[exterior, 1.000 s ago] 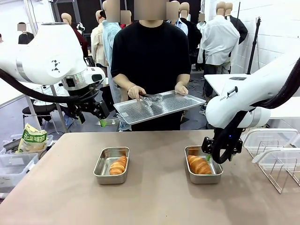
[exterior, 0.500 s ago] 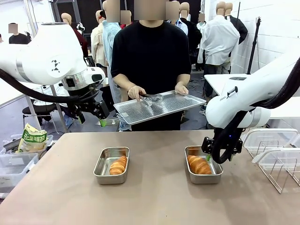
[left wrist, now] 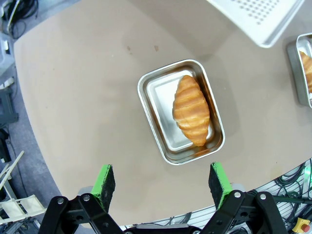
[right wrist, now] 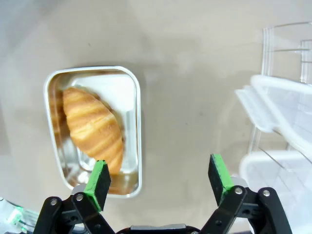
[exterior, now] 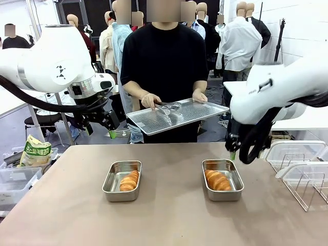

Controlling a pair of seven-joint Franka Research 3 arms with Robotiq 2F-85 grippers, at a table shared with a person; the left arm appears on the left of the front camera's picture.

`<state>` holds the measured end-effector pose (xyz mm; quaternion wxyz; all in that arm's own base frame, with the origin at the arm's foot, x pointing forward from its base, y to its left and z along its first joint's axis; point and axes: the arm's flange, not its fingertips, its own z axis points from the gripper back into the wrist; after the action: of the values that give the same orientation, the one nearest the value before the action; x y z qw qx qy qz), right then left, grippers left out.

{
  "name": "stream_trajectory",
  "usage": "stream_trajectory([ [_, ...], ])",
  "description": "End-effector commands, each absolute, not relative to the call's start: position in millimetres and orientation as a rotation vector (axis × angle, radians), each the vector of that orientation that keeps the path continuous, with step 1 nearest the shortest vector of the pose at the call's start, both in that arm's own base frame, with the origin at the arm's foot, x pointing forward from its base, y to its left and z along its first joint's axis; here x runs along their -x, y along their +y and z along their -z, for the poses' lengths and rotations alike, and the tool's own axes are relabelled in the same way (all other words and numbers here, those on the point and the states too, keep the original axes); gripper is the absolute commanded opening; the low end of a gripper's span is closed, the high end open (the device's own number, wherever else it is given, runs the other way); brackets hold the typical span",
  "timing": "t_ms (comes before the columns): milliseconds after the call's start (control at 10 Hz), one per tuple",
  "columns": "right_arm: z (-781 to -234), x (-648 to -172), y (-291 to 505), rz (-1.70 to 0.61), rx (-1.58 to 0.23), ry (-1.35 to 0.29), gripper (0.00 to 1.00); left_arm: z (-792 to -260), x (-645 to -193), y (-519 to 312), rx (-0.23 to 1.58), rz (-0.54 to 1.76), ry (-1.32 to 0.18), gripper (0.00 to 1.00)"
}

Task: Place the bread in airtight containers.
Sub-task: Pick up one Airtight Container lid and hand it to the human.

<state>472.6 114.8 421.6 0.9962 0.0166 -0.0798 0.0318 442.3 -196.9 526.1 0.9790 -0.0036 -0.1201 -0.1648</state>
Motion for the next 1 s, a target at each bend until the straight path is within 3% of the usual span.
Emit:
stream_trajectory([
  [0,-451,-454,97,-0.04,-0.041,-0.202,1.0,-527,-443,-197,-0.015,0.313,-0.243,1.0],
  [500,-502,-419,76,0.036,-0.084,-0.346,1.0,-527,-443,-197,-0.015,0.313,-0.243,1.0],
  [700,-499,-433,80,-0.01,-0.075,-0.287,1.0,-527,-443,-197,-0.015,0.313,-0.243,1.0],
  [800,-509,-424,77,0.001,-0.078,-0.314,1.0,-527,-443,-197,-0.015,0.313,-0.243,1.0],
  [900,-519,-413,51,-0.137,-0.026,-0.376,1.0,-527,-443,-197,-0.015,0.313,-0.243,1.0],
])
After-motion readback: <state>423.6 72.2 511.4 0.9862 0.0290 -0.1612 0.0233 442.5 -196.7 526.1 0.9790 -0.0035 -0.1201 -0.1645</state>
